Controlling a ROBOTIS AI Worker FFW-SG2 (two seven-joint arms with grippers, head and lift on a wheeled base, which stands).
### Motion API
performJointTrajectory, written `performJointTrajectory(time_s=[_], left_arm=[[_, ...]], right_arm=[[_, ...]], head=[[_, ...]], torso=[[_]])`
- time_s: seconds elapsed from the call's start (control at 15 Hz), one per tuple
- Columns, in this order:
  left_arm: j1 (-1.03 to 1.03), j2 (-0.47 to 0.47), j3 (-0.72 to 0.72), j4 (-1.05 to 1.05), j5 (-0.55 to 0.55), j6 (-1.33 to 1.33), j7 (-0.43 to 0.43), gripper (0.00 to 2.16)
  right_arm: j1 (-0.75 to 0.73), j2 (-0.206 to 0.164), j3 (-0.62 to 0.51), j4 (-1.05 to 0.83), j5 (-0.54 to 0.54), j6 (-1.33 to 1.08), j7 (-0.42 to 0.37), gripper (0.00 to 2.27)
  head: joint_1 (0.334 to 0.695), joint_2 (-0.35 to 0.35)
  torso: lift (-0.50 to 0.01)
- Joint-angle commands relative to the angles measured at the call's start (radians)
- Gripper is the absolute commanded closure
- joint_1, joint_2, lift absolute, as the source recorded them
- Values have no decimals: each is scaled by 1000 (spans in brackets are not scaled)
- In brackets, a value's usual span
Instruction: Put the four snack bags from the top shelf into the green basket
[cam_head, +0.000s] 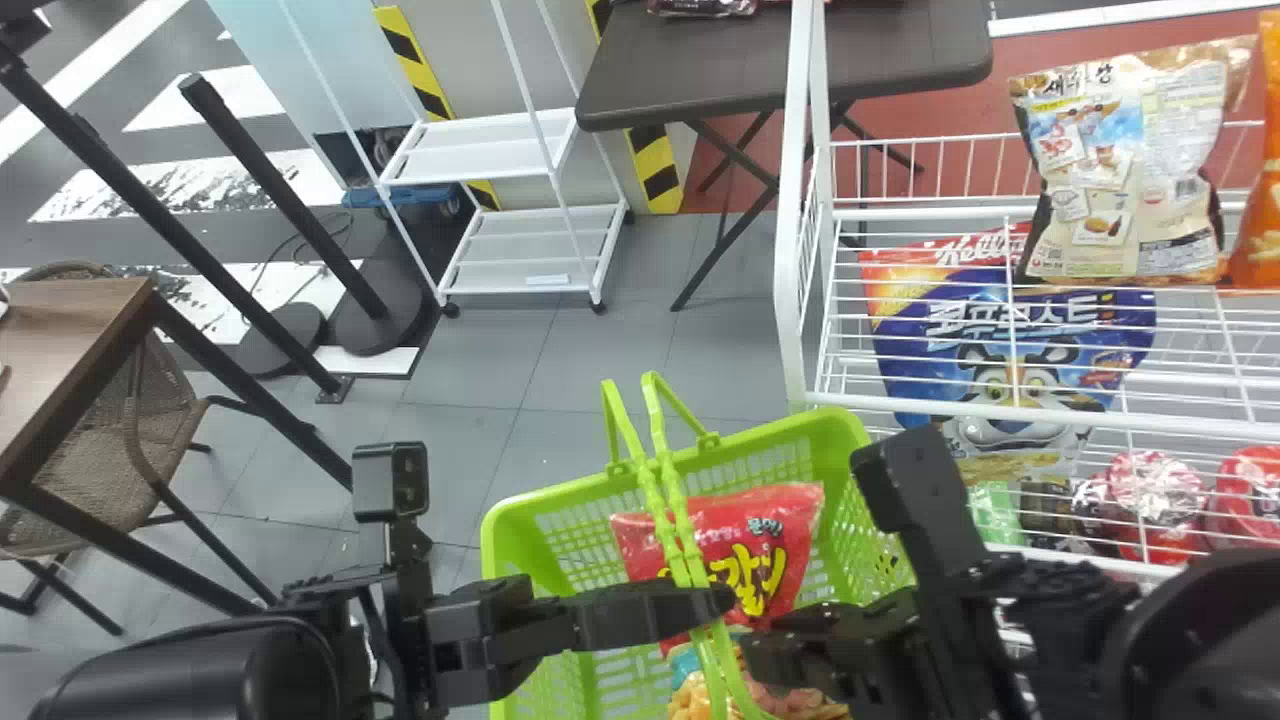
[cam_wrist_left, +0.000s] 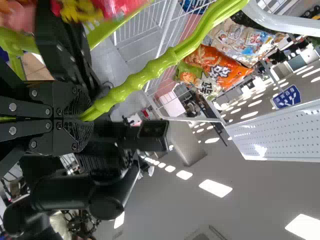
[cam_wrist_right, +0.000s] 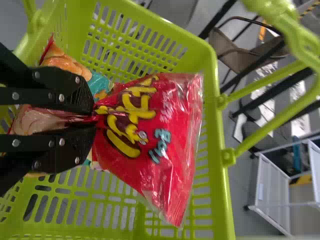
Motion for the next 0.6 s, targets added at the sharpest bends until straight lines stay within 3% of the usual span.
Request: performJointTrajectory(time_s=[0.0,0.27,0.4,0.53], left_arm=[[6,1,9,-2,8,0,-11,2148],[20,3,24,-5,9,15,-11,2148],[29,6,33,-7,40,15,-11,2148],[35,9,35,-7,49,15,-11,2148]], right_arm=[[21,-4,-52,-22,-12,-41,32,36],[75,-12,-376,-178,-112,23,60,76],[36,-12,-503,-178,-71,5,51,76],[-39,-12,-554,-77,47,-97,46,76]], head=[[695,350],[695,350],[695,350],[695,266]], torso=[[-6],[-6],[-6],[-6]])
